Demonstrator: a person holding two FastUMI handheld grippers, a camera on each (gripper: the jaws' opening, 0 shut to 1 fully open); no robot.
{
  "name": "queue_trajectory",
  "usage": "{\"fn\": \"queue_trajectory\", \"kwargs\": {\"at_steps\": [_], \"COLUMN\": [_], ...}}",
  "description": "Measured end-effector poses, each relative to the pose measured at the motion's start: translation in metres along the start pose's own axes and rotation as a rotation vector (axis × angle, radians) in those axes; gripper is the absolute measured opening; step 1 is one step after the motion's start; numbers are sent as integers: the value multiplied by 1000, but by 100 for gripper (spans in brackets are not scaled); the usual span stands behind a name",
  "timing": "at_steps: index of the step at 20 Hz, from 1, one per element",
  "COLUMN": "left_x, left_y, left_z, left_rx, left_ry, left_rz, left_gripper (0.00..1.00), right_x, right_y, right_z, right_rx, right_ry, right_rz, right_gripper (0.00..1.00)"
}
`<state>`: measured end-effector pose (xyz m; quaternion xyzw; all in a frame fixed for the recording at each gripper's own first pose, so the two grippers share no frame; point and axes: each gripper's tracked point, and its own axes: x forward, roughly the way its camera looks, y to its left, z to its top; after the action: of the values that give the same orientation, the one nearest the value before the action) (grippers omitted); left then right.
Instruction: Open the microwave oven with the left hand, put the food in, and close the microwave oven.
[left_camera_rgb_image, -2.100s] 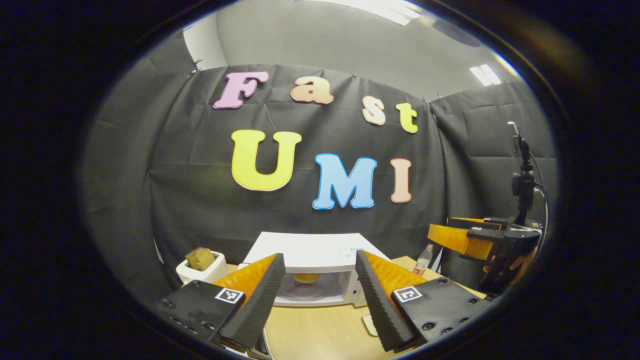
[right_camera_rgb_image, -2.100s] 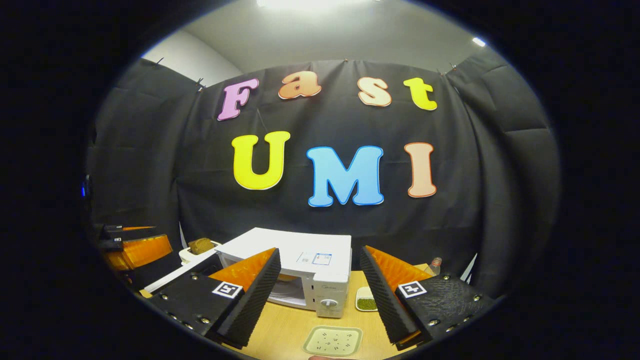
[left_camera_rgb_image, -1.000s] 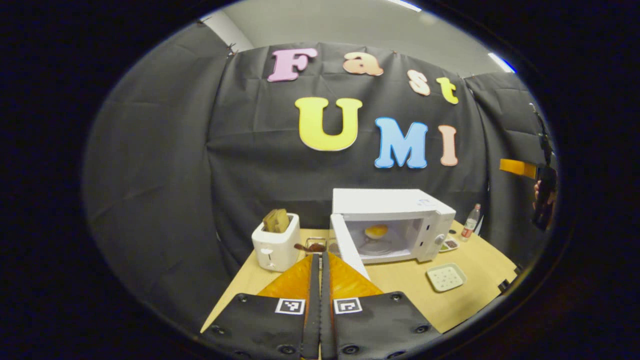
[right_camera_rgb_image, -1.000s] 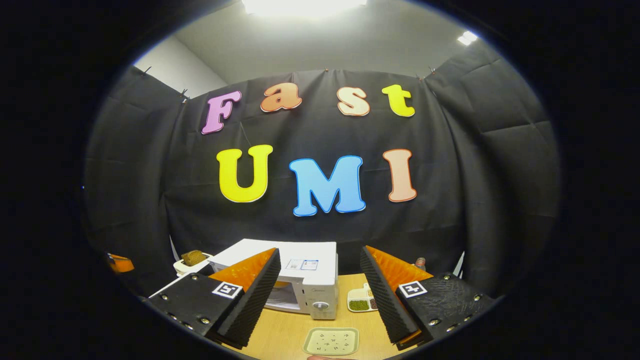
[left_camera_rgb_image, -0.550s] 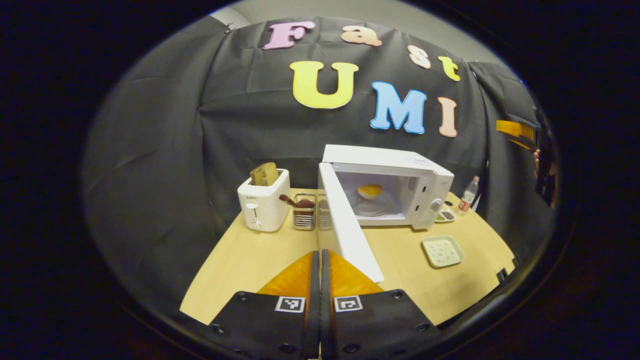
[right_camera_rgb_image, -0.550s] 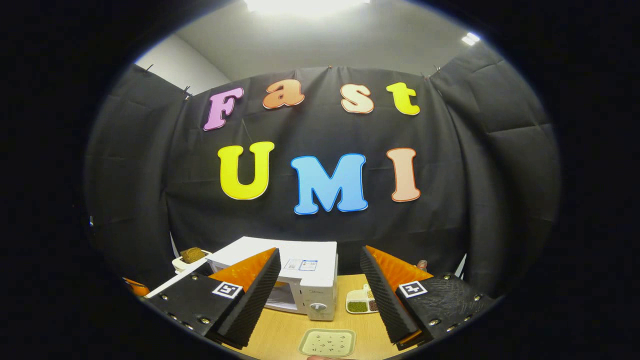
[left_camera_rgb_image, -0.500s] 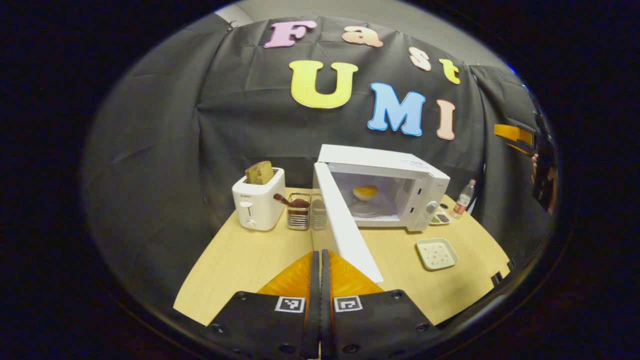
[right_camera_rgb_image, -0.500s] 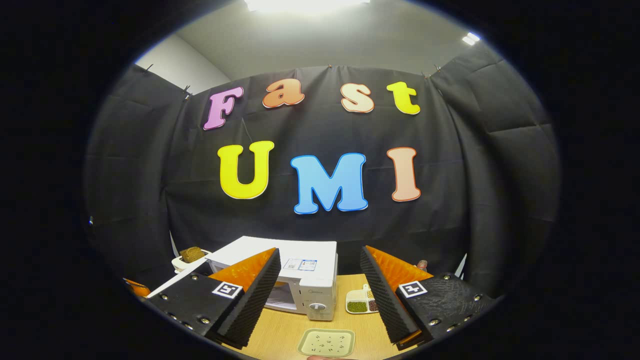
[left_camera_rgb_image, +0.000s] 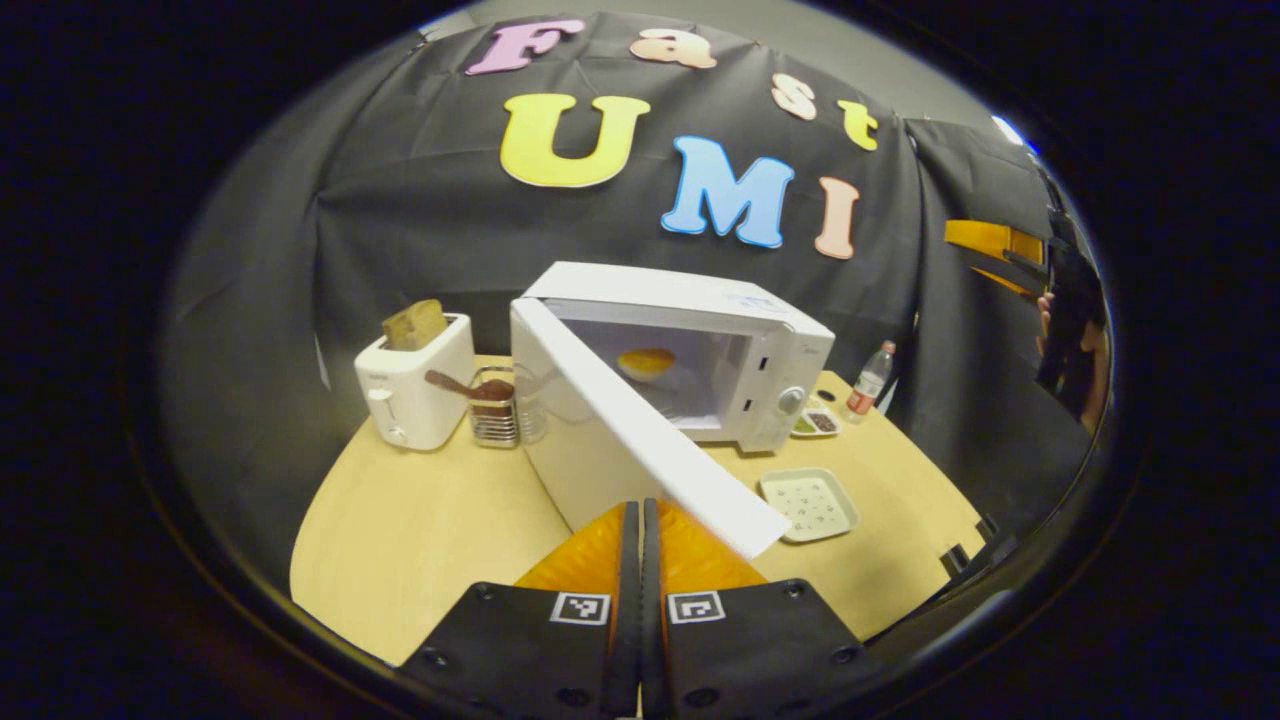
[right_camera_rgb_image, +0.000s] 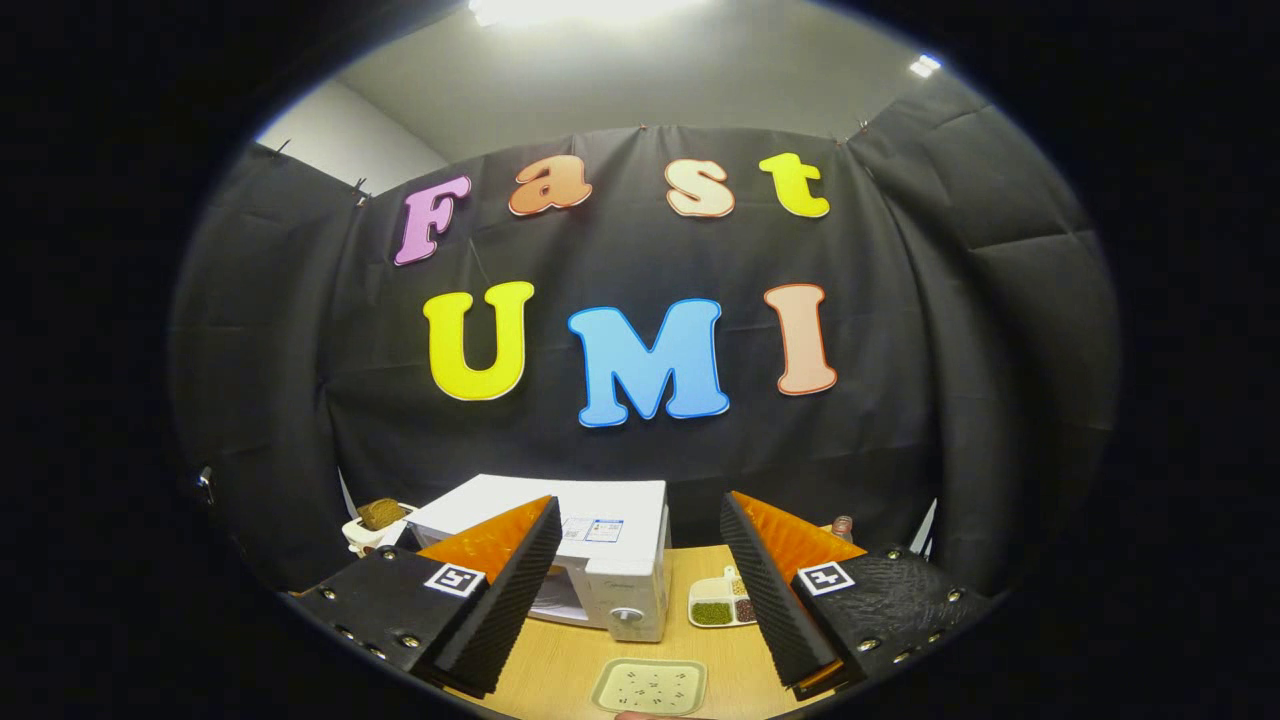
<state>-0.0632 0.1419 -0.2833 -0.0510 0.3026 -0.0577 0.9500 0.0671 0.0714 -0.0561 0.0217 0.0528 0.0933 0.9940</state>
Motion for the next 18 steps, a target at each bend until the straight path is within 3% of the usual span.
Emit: {"fn": "queue_trajectory", "kwargs": {"at_steps": [4, 18], "left_x": [31, 116], "left_y": [-31, -101], "left_z": [13, 55], "left_rx": [47, 28], "left_ry": [8, -34], "left_rz": [-61, -152], "left_gripper": [7, 7], "right_x": [-1, -14], "right_y": [-18, -65], "right_z": [11, 25], "right_rx": [-11, -56], "right_ry": [-35, -73], "right_rz": [-23, -85], "right_gripper": [98, 98]}}
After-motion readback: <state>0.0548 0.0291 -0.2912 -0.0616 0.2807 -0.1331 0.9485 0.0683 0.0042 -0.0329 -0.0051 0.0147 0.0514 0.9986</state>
